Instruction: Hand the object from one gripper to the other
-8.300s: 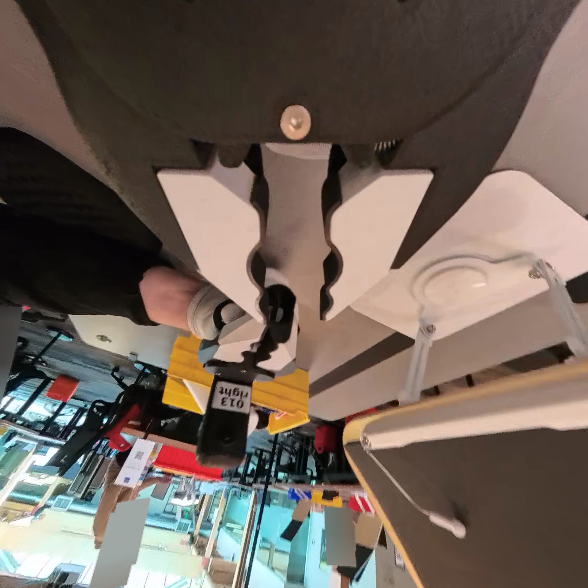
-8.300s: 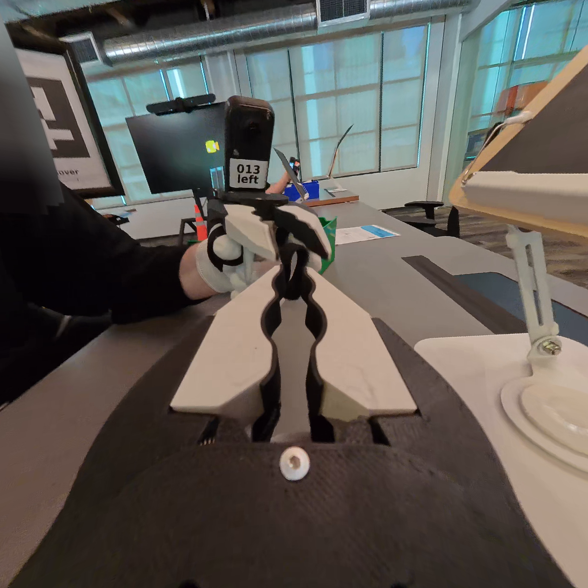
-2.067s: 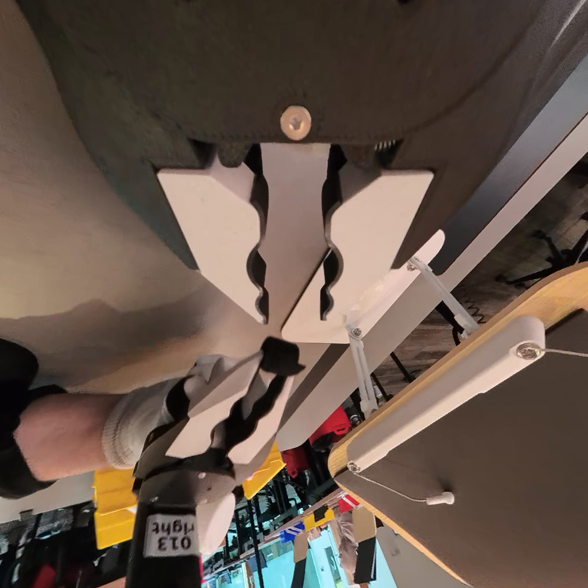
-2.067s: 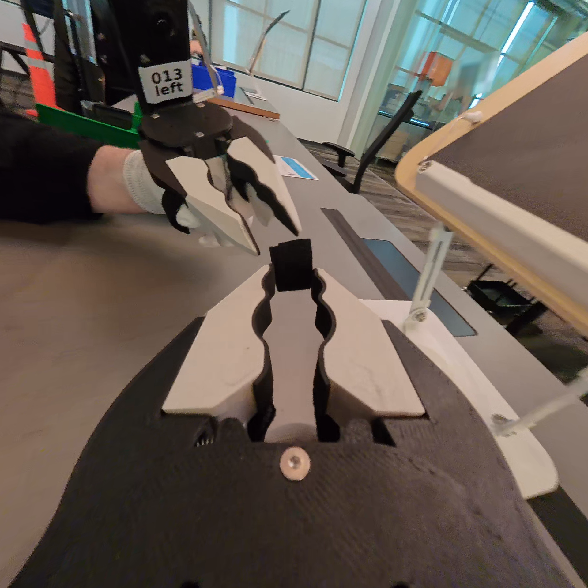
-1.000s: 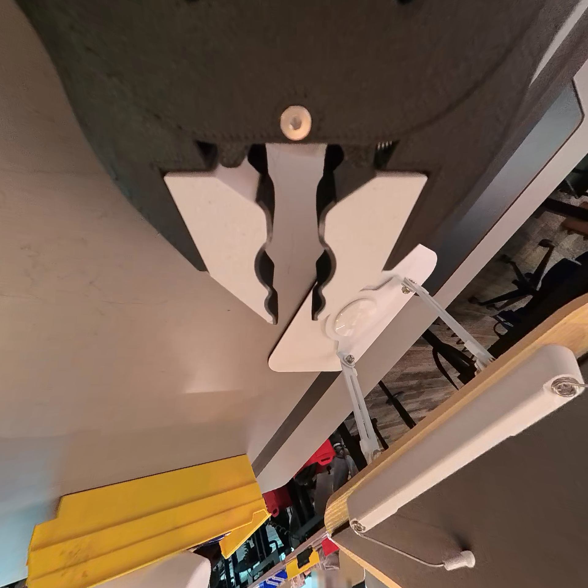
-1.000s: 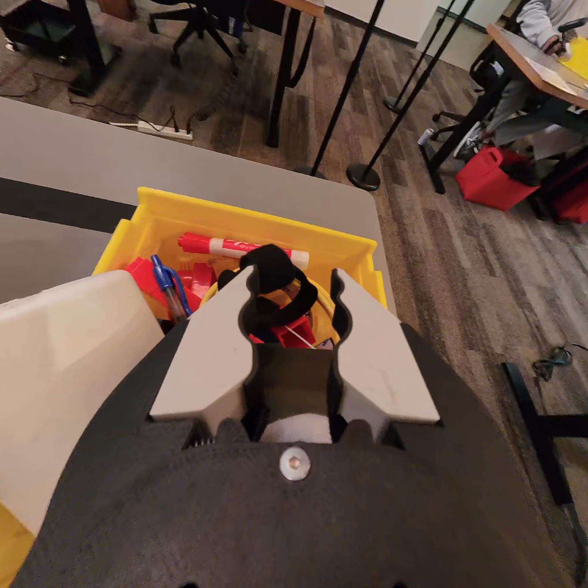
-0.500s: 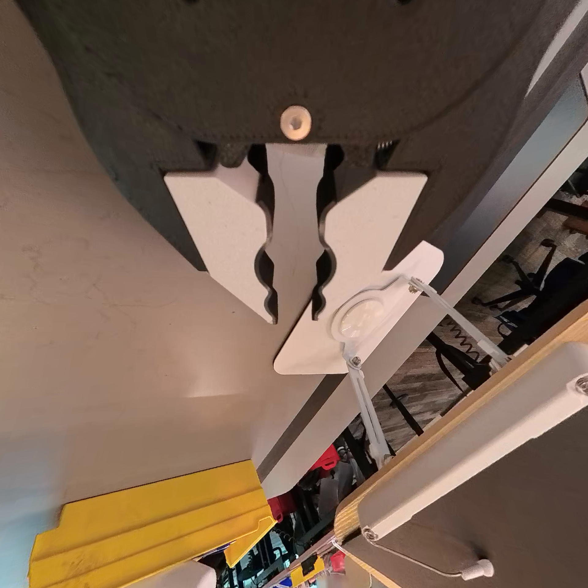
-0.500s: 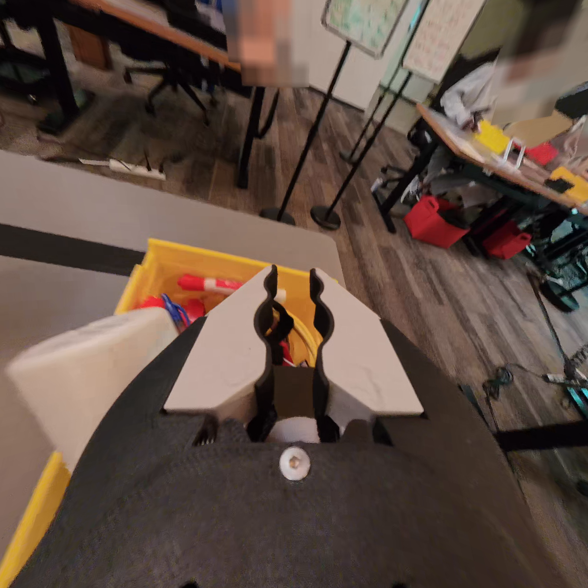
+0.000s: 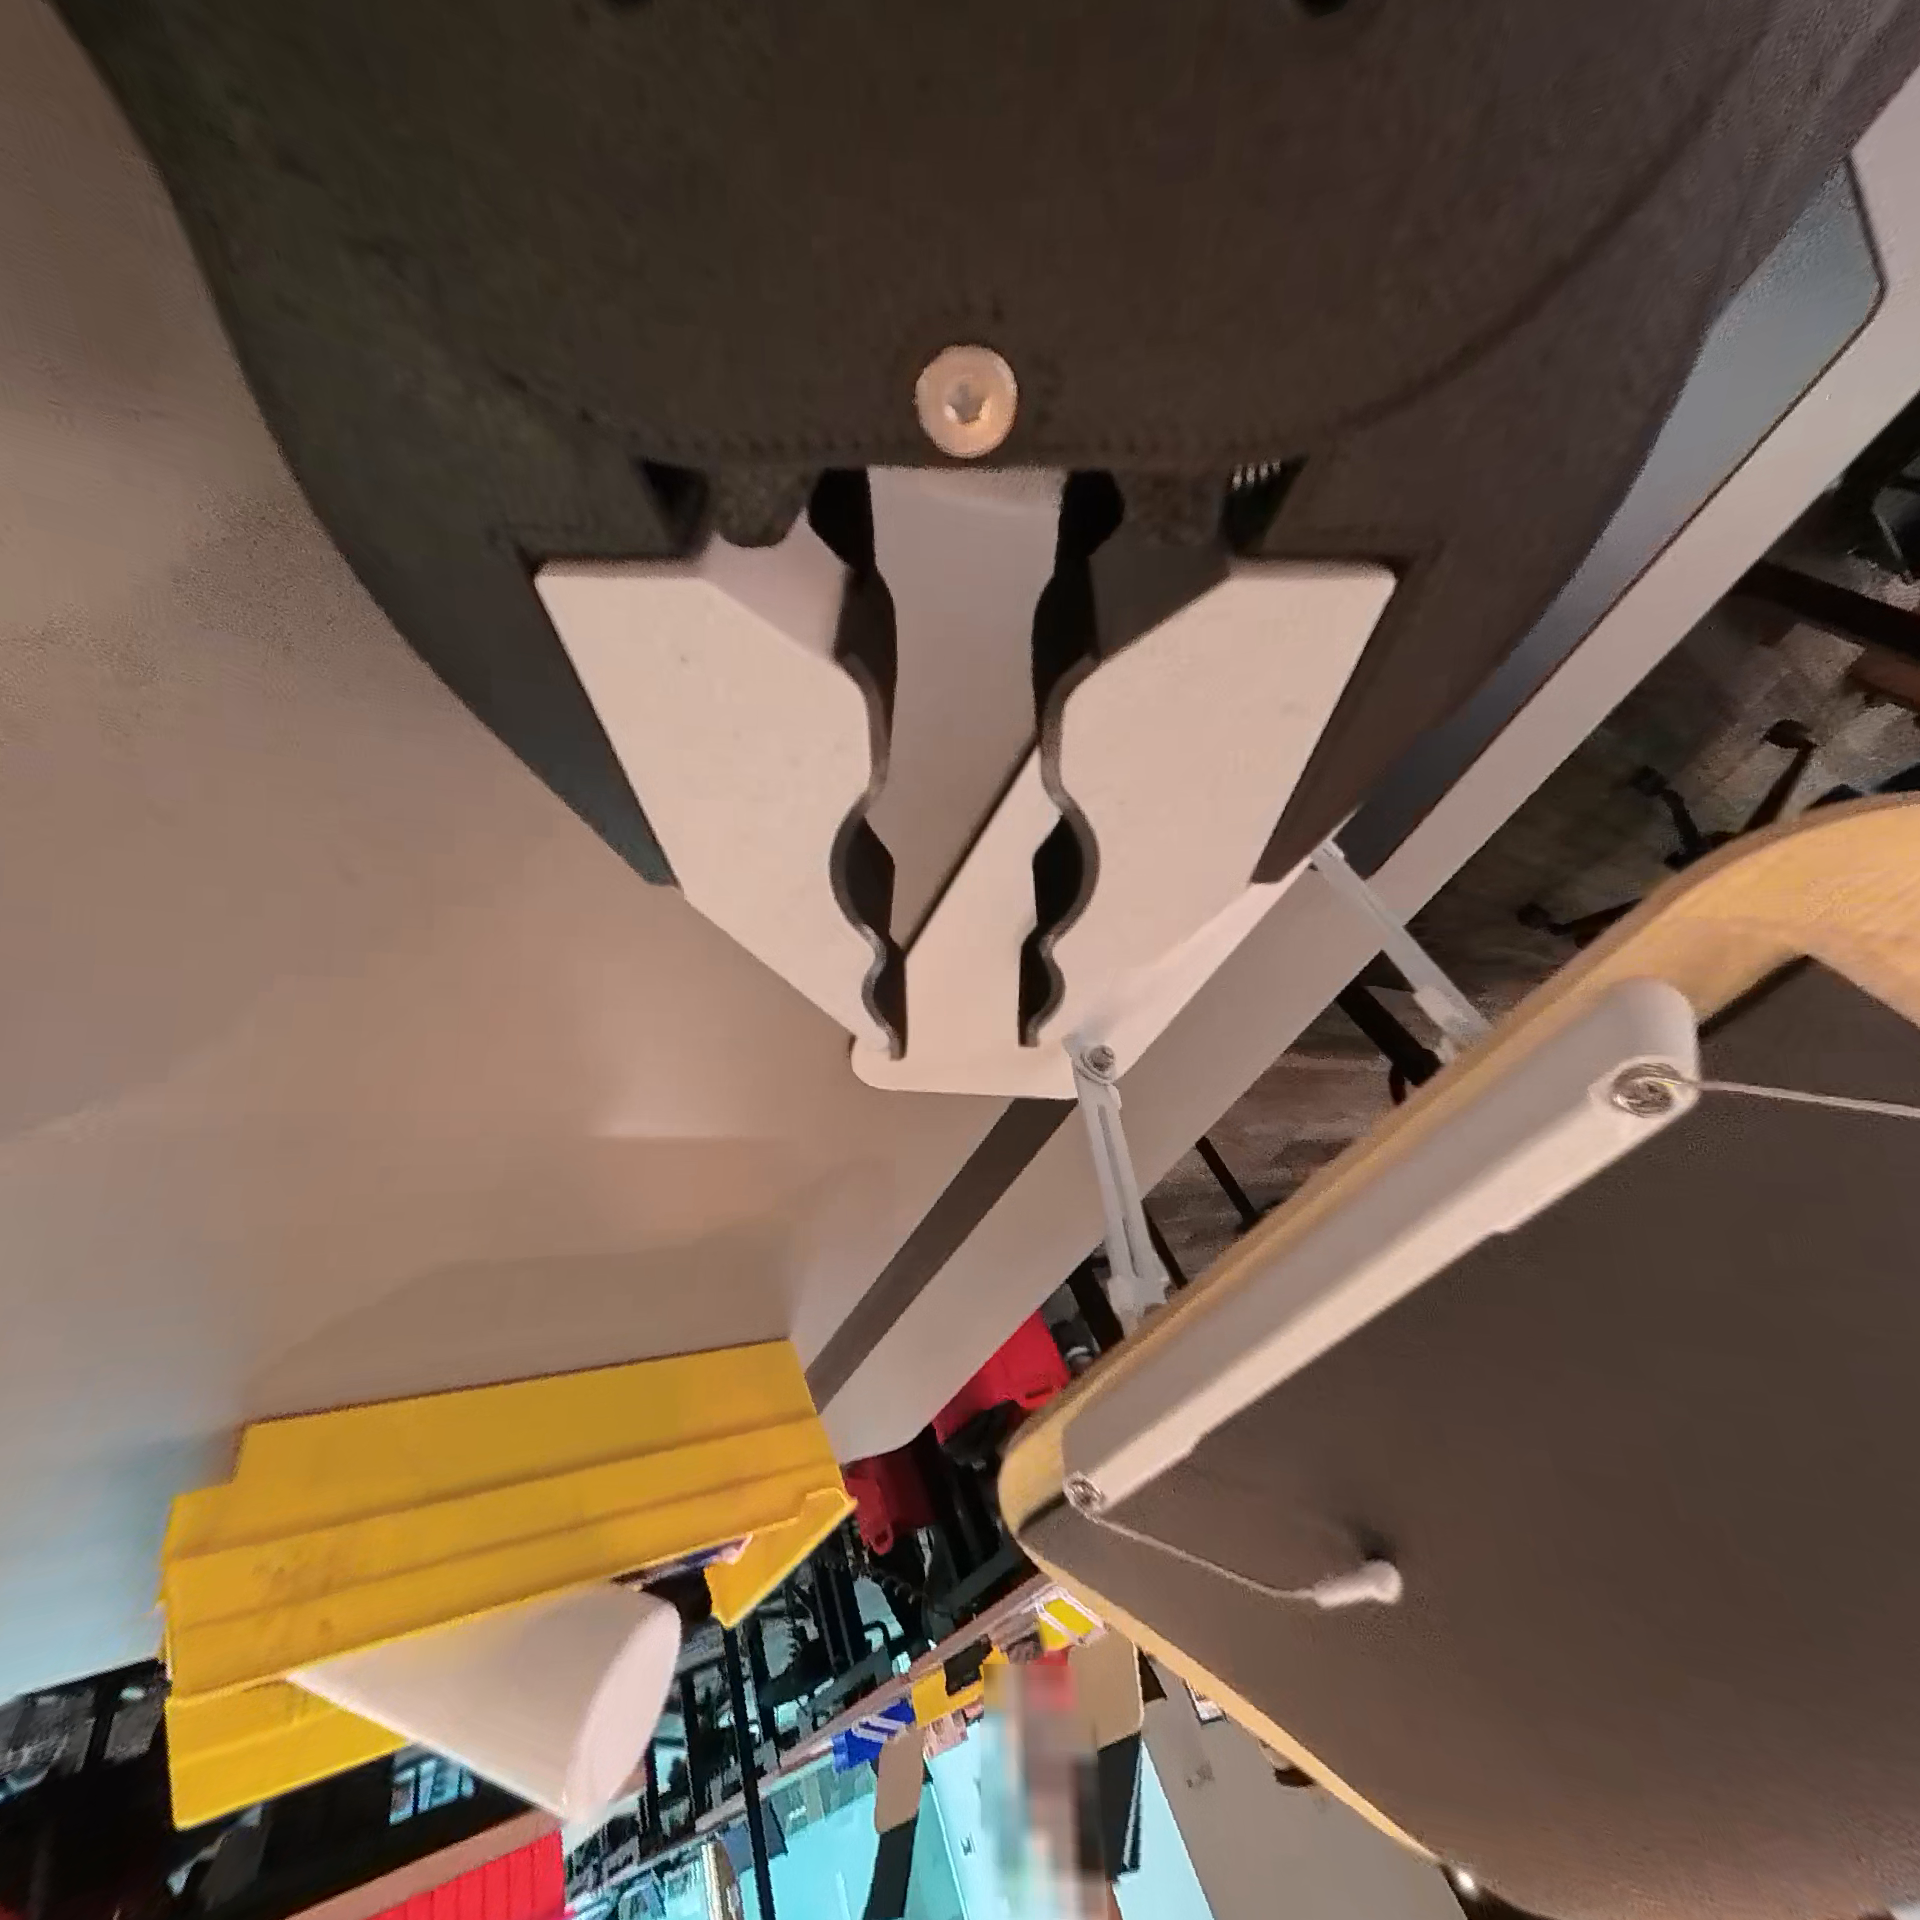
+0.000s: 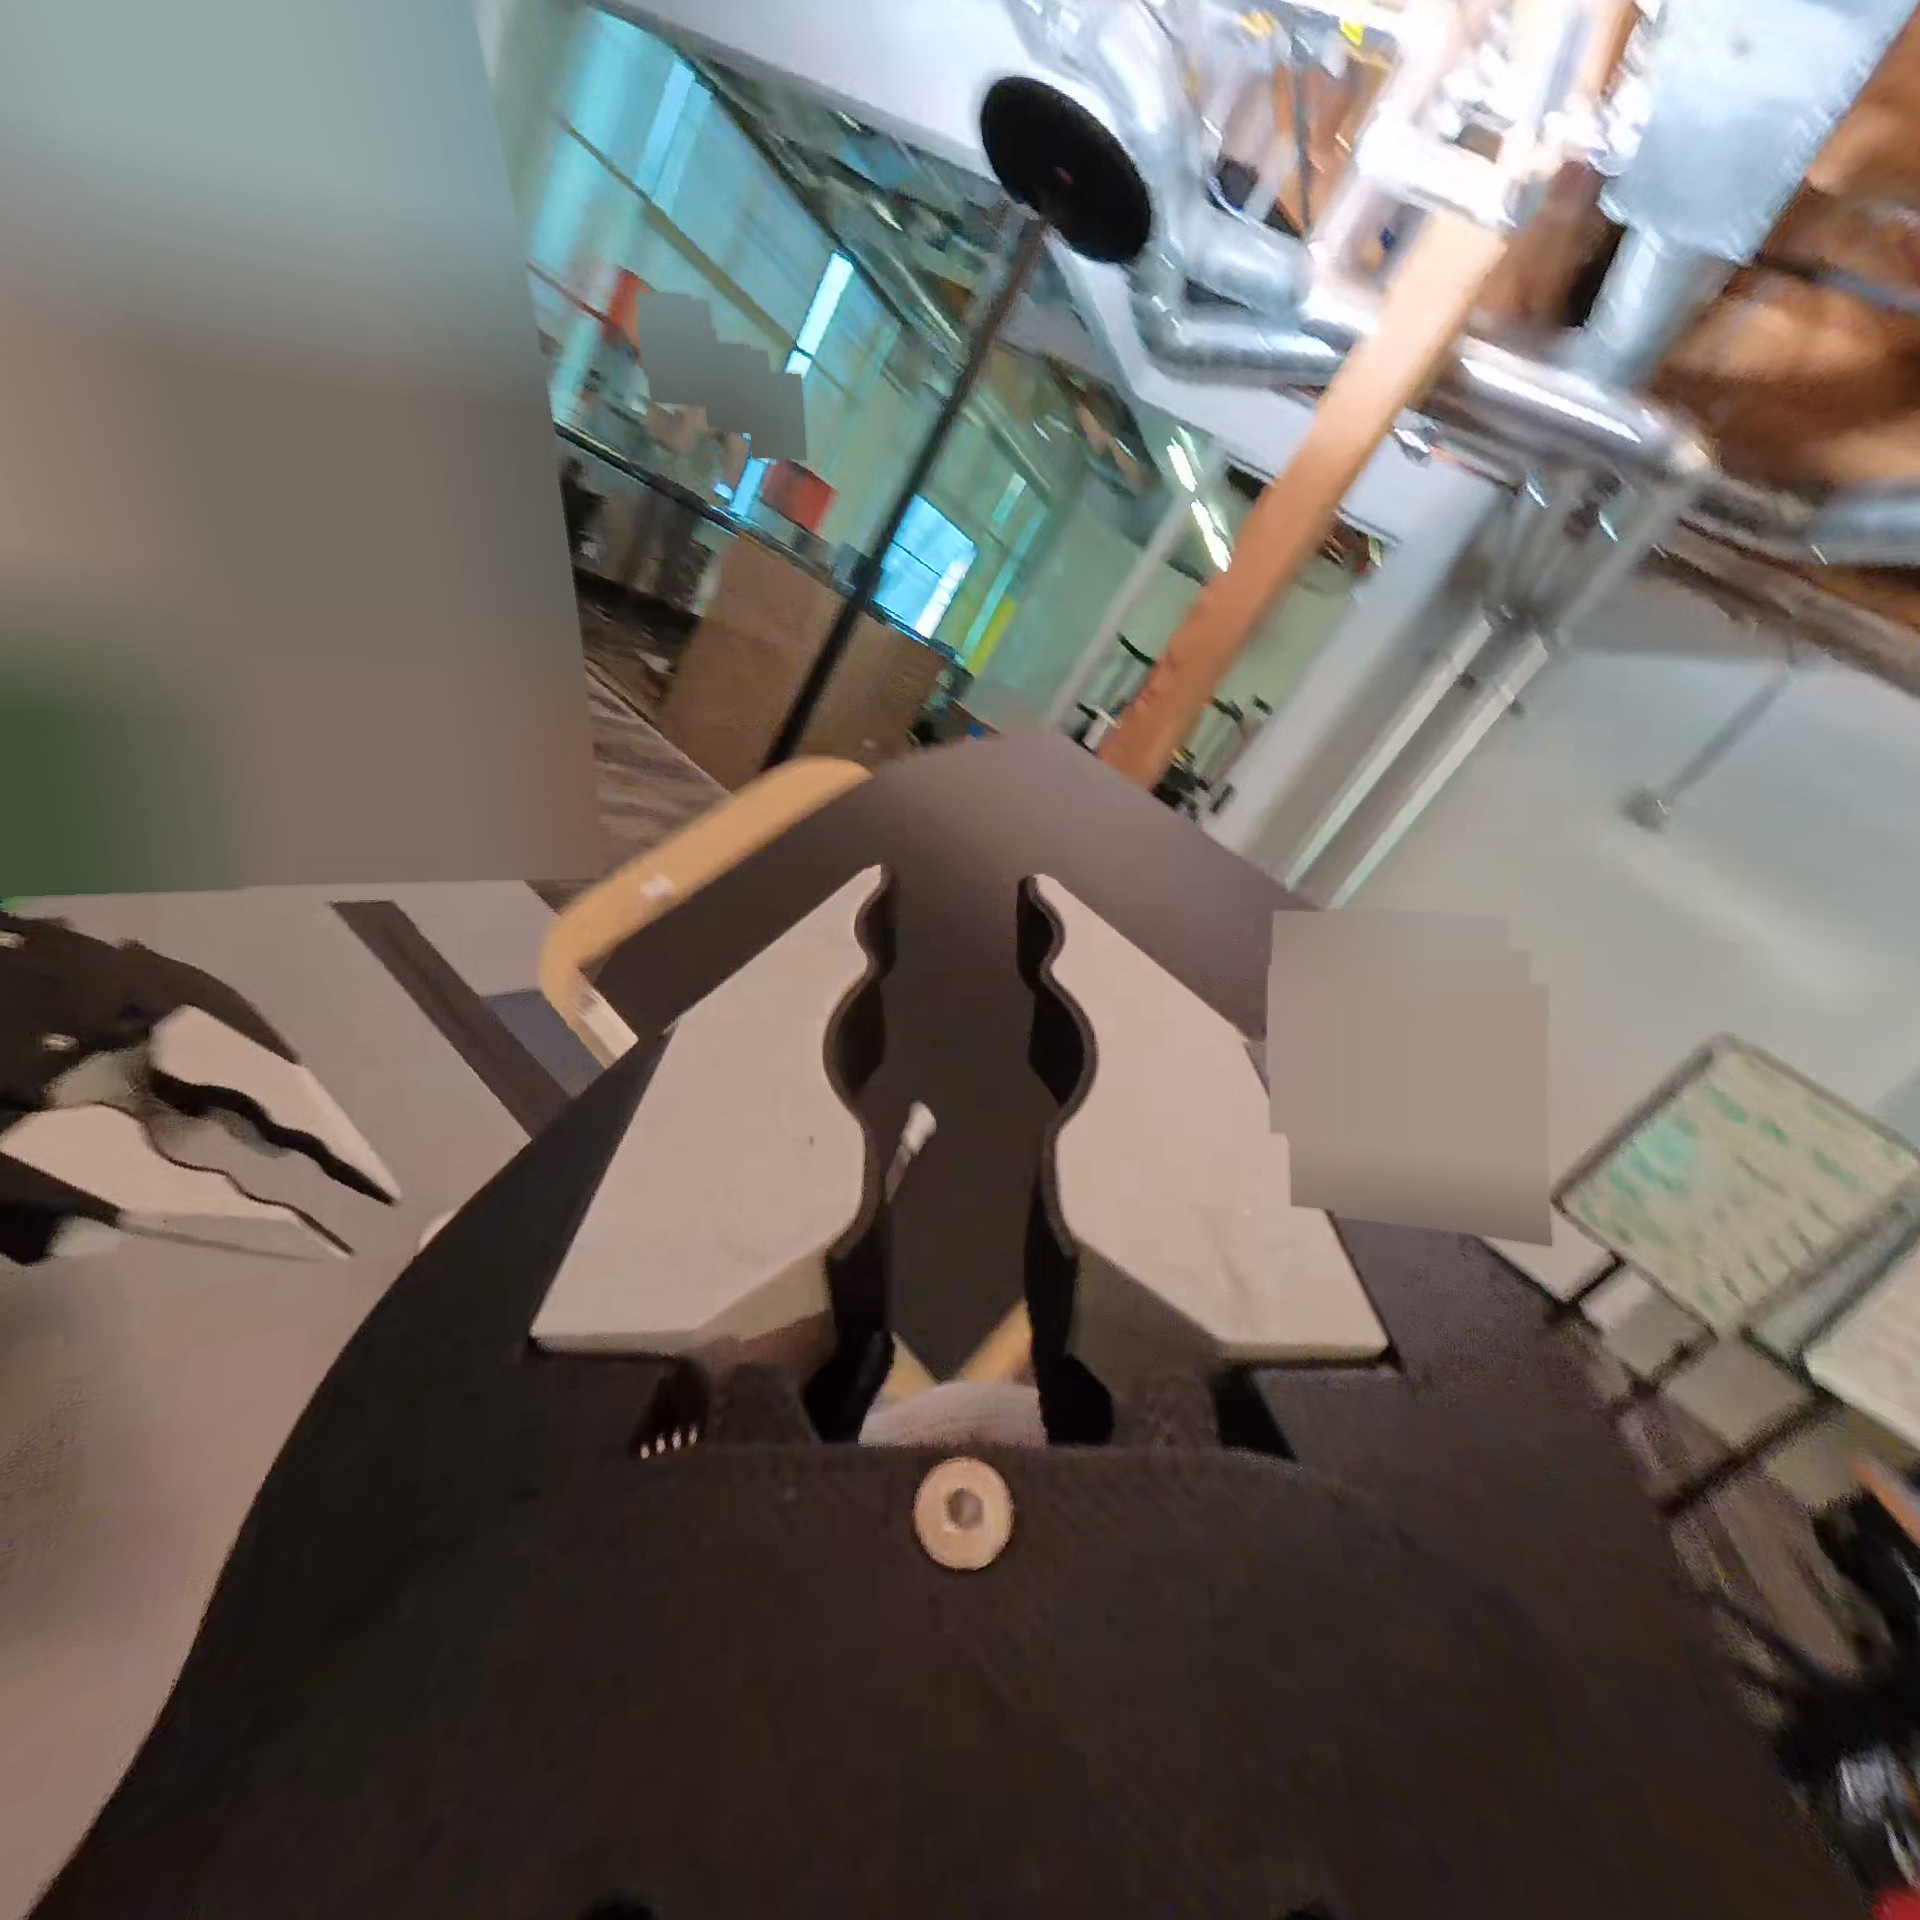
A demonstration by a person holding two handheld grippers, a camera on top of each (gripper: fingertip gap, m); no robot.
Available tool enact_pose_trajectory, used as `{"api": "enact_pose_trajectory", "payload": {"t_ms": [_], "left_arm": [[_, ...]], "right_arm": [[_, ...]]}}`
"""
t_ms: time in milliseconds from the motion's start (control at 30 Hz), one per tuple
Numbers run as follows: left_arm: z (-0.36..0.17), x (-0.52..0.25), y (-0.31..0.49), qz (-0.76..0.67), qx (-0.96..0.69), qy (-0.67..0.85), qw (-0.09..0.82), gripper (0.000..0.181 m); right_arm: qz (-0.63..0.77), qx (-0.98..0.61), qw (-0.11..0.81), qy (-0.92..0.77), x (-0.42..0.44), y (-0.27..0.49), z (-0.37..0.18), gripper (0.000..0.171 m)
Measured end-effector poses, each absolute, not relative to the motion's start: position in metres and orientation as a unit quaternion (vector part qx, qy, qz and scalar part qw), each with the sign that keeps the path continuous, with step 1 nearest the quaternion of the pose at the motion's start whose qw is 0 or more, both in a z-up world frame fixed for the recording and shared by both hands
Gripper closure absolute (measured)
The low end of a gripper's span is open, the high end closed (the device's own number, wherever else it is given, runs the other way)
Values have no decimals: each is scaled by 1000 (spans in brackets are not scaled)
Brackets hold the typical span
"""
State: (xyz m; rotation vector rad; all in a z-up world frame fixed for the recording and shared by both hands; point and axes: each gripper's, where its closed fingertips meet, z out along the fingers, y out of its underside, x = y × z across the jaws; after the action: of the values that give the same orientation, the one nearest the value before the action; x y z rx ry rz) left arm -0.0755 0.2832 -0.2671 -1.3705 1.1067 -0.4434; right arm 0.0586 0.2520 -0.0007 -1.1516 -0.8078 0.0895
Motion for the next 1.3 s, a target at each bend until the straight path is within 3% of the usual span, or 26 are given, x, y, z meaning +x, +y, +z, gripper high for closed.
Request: {"api": "enact_pose_trajectory", "payload": {"t_ms": [200, 367, 533, 700, 833, 933, 1033, 1167, 1300], "left_arm": [[-245, -81, 284, -173, -581, 481, 633, 162], [-214, -86, 277, -177, -565, 473, 652, 162], [-175, -96, 271, -131, -559, 460, 678, 164], [-130, -133, 270, -20, -565, 444, 695, 165], [-115, -209, 276, 117, -628, 438, 633, 161], [-128, -297, 268, 151, -727, 364, 563, 146], [-182, -387, 243, 135, -843, 253, 455, 132], [-269, -465, 204, 96, -925, 118, 348, 129], [-333, -489, 183, 59, -962, 61, 260, 130]], "right_arm": [[93, -447, 790, -409, -29, 224, 33, 151], [158, -439, 792, -394, -45, 227, 16, 153], [138, -454, 783, -403, -44, 242, 4, 153], [108, -461, 781, -408, -34, 246, 1, 153], [110, -458, 783, -406, -28, 243, 4, 153], [111, -455, 783, -409, -30, 239, 4, 153], [109, -454, 781, -415, -33, 238, 3, 153], [101, -454, 780, -419, -32, 238, 2, 153], [101, -455, 781, -417, -28, 239, 3, 153]]}}
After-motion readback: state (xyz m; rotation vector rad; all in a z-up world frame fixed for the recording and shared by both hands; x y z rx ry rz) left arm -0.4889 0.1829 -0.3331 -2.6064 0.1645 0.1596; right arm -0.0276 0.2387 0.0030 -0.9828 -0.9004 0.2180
